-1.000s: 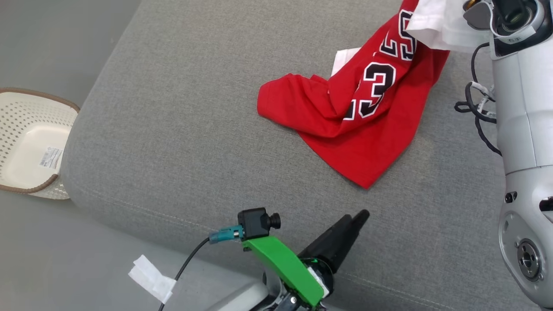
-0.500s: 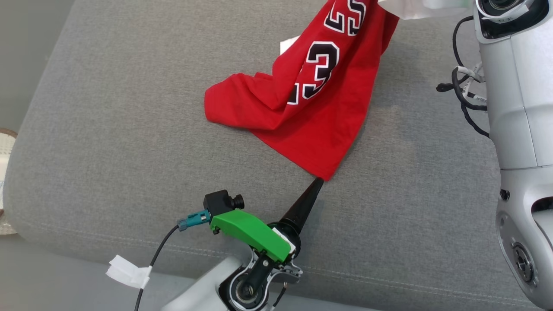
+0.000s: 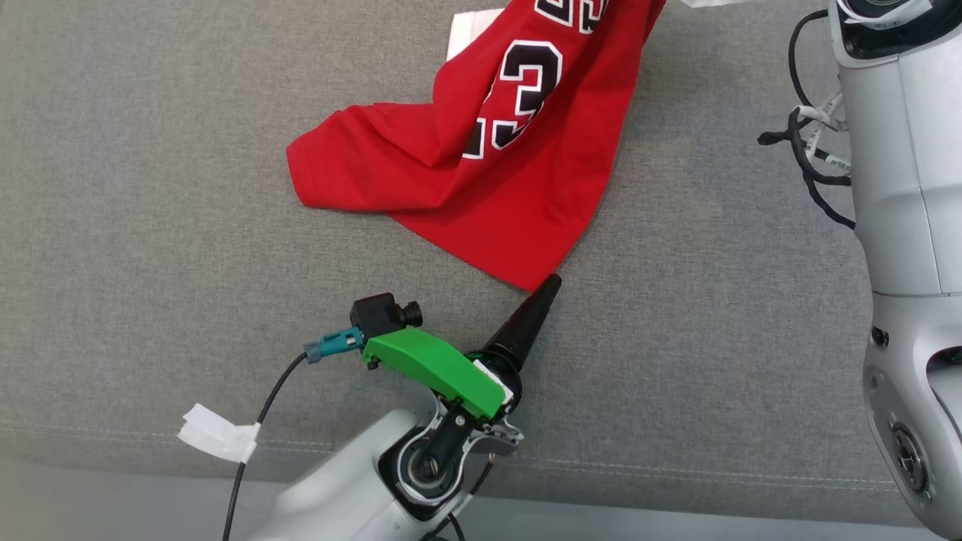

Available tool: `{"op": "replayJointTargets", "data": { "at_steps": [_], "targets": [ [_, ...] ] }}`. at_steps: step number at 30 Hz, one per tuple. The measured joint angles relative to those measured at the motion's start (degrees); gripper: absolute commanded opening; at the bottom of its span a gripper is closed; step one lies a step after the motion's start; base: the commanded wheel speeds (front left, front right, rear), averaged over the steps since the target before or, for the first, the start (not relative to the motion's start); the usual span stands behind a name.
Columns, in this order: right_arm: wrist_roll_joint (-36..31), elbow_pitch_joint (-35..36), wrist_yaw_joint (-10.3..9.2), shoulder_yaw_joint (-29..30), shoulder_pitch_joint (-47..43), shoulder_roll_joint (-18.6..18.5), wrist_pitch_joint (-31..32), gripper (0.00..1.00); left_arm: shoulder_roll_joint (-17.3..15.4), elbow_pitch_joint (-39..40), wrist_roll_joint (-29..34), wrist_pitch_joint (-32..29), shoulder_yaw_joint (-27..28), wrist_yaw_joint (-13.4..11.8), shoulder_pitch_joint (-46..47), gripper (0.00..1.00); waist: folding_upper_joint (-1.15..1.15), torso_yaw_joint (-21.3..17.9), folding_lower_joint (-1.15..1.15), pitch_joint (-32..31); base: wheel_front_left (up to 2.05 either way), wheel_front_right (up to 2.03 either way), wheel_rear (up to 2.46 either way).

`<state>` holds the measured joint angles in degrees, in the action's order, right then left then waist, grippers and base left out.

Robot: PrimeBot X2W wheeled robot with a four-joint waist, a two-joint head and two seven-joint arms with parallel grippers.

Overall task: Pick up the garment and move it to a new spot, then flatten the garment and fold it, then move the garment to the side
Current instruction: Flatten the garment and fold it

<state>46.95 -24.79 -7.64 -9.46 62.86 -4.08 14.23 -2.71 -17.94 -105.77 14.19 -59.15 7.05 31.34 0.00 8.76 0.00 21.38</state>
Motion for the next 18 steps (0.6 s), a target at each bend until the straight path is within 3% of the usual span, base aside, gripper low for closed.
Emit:
{"op": "replayJointTargets", "data": {
  "at_steps": [18],
  "targets": [
    [0.1, 3.8, 0.0, 0.1, -2.2, 0.0, -1.1, 0.0, 0.4, -3.4, 0.2, 0.0, -1.5, 0.1, 3.0, 1.0, 0.0, 0.5, 0.0, 3.4, 0.0, 0.0, 0.0]
  ]
}}
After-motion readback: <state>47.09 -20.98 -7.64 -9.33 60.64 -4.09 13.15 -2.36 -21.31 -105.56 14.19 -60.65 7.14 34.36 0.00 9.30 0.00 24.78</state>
